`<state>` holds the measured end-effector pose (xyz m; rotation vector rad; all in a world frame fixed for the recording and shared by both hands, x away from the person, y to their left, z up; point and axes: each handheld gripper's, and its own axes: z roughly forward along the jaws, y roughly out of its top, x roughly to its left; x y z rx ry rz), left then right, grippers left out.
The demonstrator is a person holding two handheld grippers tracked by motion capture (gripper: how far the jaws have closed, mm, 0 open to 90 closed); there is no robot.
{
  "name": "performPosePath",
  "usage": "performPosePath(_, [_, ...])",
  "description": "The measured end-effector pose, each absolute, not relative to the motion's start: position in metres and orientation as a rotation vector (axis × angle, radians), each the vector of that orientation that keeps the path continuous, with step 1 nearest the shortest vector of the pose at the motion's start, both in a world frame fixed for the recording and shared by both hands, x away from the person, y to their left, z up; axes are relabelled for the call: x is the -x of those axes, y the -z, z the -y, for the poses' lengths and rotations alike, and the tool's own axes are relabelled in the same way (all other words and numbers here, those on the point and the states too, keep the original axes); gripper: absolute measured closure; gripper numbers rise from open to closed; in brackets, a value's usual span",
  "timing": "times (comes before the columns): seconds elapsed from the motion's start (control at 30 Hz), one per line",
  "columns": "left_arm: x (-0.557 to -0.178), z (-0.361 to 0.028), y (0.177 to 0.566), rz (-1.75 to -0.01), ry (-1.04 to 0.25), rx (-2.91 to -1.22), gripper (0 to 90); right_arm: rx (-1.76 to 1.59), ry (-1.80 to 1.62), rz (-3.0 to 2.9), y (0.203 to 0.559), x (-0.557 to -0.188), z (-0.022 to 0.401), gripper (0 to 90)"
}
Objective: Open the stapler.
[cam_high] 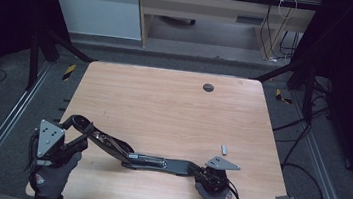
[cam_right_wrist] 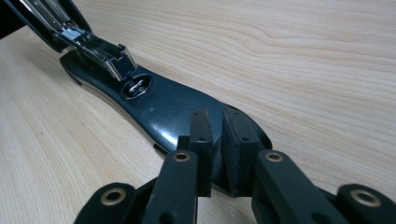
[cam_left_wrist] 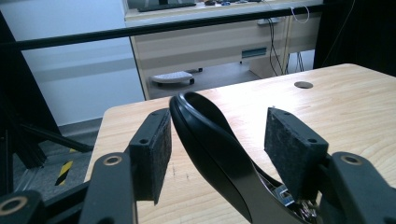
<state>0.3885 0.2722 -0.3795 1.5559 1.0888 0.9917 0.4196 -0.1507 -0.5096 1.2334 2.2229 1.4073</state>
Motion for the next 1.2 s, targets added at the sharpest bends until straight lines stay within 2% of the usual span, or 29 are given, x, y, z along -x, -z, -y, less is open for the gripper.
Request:
performPosePath(0.87, [-0.399,-0.271,0.353,-1.079,-1.016,-1.554,38.2,-1.227,-1.424,-2.197,0.506,-0.419,0.154,77.2])
performPosePath(1.2, [-0.399,-0.262,0.344,-1.049,-1.02,-1.542,42.5,-1.228,-1.437,-2.169,0.503,-0.419,0.157,74.9])
